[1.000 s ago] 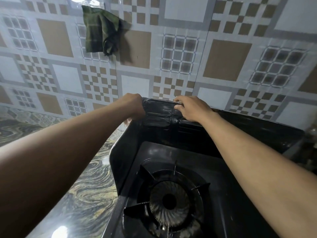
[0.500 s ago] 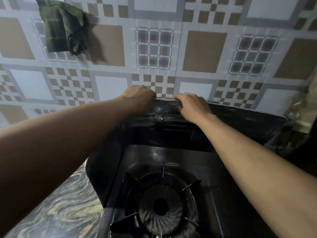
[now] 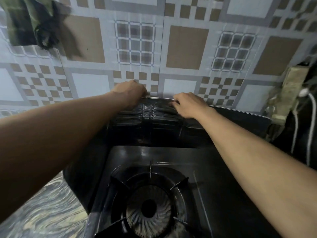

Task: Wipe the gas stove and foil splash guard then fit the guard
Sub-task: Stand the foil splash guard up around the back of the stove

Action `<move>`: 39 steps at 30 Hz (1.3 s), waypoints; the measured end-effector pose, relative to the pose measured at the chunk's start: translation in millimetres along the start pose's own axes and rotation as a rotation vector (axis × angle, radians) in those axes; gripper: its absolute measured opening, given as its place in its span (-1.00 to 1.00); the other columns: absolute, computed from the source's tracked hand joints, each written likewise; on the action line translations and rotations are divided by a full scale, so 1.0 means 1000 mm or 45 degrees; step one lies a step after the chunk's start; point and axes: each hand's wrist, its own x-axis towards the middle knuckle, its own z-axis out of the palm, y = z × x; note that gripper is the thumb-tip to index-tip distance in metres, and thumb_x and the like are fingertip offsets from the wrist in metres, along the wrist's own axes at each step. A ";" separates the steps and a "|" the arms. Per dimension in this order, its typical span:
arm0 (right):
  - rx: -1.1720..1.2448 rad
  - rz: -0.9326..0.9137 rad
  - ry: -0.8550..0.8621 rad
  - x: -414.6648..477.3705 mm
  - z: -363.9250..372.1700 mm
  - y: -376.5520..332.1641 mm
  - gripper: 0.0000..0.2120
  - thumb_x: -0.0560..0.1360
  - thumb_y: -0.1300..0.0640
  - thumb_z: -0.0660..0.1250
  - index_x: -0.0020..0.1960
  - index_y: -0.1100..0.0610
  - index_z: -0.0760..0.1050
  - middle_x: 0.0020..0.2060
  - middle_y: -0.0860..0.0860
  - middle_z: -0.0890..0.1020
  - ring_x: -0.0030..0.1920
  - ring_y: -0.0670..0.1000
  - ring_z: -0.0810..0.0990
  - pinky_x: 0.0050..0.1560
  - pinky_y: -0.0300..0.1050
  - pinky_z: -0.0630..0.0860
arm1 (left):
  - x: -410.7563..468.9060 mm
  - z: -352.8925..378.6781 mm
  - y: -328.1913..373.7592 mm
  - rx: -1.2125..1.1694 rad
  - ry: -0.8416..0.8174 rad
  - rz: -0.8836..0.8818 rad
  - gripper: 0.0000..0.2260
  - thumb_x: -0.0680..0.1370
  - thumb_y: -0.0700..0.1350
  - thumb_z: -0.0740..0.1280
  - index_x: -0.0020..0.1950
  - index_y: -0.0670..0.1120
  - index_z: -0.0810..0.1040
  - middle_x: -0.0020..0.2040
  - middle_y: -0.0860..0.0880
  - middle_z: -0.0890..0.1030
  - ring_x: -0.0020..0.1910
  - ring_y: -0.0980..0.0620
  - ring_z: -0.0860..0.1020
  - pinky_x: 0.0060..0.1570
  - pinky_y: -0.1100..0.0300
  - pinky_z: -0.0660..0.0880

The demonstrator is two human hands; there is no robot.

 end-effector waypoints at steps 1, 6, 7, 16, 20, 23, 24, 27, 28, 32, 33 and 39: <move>0.012 -0.005 -0.021 0.001 -0.003 0.000 -0.75 0.65 -0.06 0.18 -0.15 0.02 0.39 -0.09 0.09 0.59 -0.15 0.14 0.52 -0.28 -0.05 0.37 | 0.000 -0.001 0.000 -0.022 -0.009 -0.001 -0.77 0.59 -0.18 0.34 0.23 -0.03 0.63 0.12 -0.16 0.63 -0.20 -0.04 0.51 -0.21 0.11 0.47; 0.107 -0.002 -0.114 0.001 -0.011 0.007 -0.63 0.57 -0.23 0.26 -0.20 0.03 0.45 -0.29 0.03 0.55 -0.26 0.09 0.53 -0.30 -0.08 0.38 | 0.000 -0.004 -0.003 -0.112 -0.066 -0.027 -0.74 0.59 -0.21 0.33 0.27 -0.05 0.61 0.17 -0.19 0.63 0.05 -0.17 0.59 0.06 -0.01 0.54; 0.125 -0.002 -0.124 0.001 -0.011 0.010 -0.64 0.57 -0.23 0.26 -0.19 0.04 0.47 -0.29 0.04 0.56 -0.27 0.10 0.54 -0.30 -0.07 0.38 | 0.000 -0.005 -0.004 -0.122 -0.084 -0.035 -0.74 0.59 -0.20 0.33 0.26 -0.04 0.62 0.17 -0.19 0.63 0.08 -0.19 0.59 0.09 -0.03 0.55; 0.004 -0.094 0.267 0.002 0.005 0.014 -0.75 0.58 -0.02 0.35 0.21 0.05 0.51 0.08 0.03 0.65 0.04 0.12 0.60 -0.05 0.04 0.57 | 0.008 0.002 0.009 -0.018 0.031 0.006 -0.77 0.57 0.02 0.39 0.22 0.08 0.61 0.10 -0.05 0.68 0.00 -0.12 0.64 -0.04 -0.02 0.62; -0.025 -0.099 0.416 0.003 0.013 0.017 -0.73 0.54 0.03 0.42 0.19 0.08 0.52 0.03 0.03 0.66 0.00 0.11 0.61 -0.04 0.07 0.59 | 0.014 0.006 0.023 0.043 0.076 0.025 -0.80 0.59 -0.01 0.36 0.20 0.03 0.62 0.06 -0.09 0.68 -0.02 -0.16 0.64 -0.09 0.01 0.59; 0.004 -0.102 0.407 0.004 0.018 0.023 -0.86 0.57 0.11 0.35 0.12 0.08 0.54 -0.03 0.04 0.67 -0.04 0.15 0.62 -0.01 0.10 0.57 | 0.019 0.009 0.025 0.067 0.112 -0.001 -0.85 0.60 -0.13 0.34 0.14 0.00 0.64 0.00 -0.12 0.68 -0.08 -0.17 0.64 -0.15 0.01 0.57; 0.017 -0.105 0.403 0.004 0.019 0.025 -0.90 0.58 0.13 0.32 0.09 0.08 0.54 -0.05 0.04 0.67 -0.06 0.16 0.62 -0.01 0.10 0.55 | 0.020 0.009 0.024 0.061 0.115 -0.005 -0.85 0.60 -0.14 0.34 0.14 -0.01 0.64 -0.01 -0.12 0.67 -0.10 -0.17 0.63 -0.15 0.00 0.58; 0.068 -0.110 0.370 0.005 0.020 0.028 -0.90 0.60 0.15 0.27 0.03 0.05 0.57 -0.07 0.03 0.66 -0.06 0.16 0.61 0.03 0.13 0.54 | 0.022 0.011 0.024 0.033 0.117 -0.006 -0.84 0.60 -0.15 0.33 0.14 -0.01 0.64 -0.01 -0.12 0.67 -0.12 -0.15 0.63 -0.15 0.00 0.58; 0.097 -0.109 0.339 0.005 0.019 0.029 -0.90 0.60 0.14 0.28 0.05 0.05 0.57 -0.05 0.03 0.67 -0.04 0.14 0.61 0.09 0.16 0.53 | 0.022 0.011 0.025 0.025 0.113 -0.004 -0.84 0.59 -0.14 0.33 0.14 -0.01 0.64 -0.01 -0.11 0.67 -0.13 -0.13 0.62 -0.18 0.02 0.57; 0.167 -0.129 0.216 0.008 0.015 0.029 -0.85 0.58 0.04 0.35 0.14 0.02 0.58 0.06 -0.01 0.68 0.06 0.08 0.63 0.22 0.16 0.49 | 0.025 0.011 0.034 0.047 0.101 0.015 -0.83 0.55 0.01 0.34 0.10 0.01 0.62 -0.07 -0.07 0.66 -0.19 -0.08 0.57 -0.27 0.11 0.46; 0.158 -0.141 0.212 0.008 0.015 0.029 -0.83 0.57 0.04 0.37 0.14 0.02 0.58 0.06 -0.02 0.67 0.06 0.06 0.63 0.19 0.11 0.51 | 0.026 0.011 0.037 0.071 0.104 0.018 -0.81 0.55 0.05 0.36 0.11 0.01 0.61 -0.07 -0.07 0.65 -0.18 -0.08 0.57 -0.26 0.09 0.49; 0.117 -0.170 0.304 0.008 0.021 0.033 -0.81 0.53 0.17 0.40 0.14 0.07 0.55 0.04 0.01 0.66 0.02 0.08 0.62 0.08 0.05 0.54 | 0.030 0.015 0.044 0.177 0.129 -0.001 -0.78 0.53 0.03 0.43 0.15 0.00 0.62 -0.01 -0.12 0.67 -0.07 -0.16 0.64 -0.10 -0.02 0.60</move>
